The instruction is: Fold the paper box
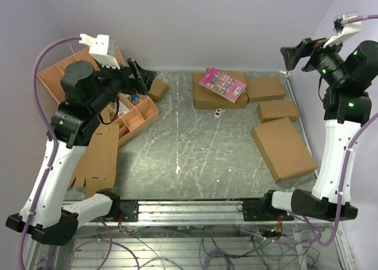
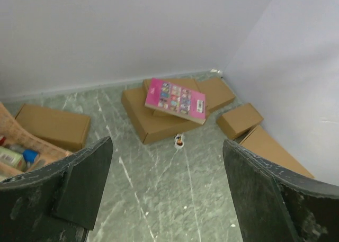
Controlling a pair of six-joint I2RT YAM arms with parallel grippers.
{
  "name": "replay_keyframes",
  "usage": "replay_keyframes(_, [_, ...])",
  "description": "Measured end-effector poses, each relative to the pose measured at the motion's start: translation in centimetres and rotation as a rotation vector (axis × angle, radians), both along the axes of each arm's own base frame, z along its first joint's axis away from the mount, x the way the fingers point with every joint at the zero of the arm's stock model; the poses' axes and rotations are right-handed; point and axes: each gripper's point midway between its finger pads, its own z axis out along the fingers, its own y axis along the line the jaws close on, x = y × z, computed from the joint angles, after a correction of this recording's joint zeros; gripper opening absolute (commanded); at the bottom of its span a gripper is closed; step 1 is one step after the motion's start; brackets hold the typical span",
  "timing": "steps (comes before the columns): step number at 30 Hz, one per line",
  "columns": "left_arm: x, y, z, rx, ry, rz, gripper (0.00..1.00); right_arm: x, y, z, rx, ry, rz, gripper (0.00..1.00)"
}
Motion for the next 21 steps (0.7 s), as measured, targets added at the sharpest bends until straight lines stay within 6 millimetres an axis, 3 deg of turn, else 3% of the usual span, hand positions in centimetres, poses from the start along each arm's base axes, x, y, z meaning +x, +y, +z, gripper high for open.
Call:
replay_keyframes(12, [-0.2,3.7,-9.1,-0.049,0.172,0.096,0.97,3.5,1.7,-10.0,0.117,0.24,0.075,0.99])
replay_keyframes(16, [-0.9,4.1,-10.5,-0.082,0.193,0.093,0.98,3.2,3.5,-12.9,0.121,0.295,0.182,0.99])
replay_keyframes(21, [-1.7,3.7,-12.4,-0.109,0.231,0.069,0.98,1.5,7.3,-16.8,0.125,0.35,0.421,1.0])
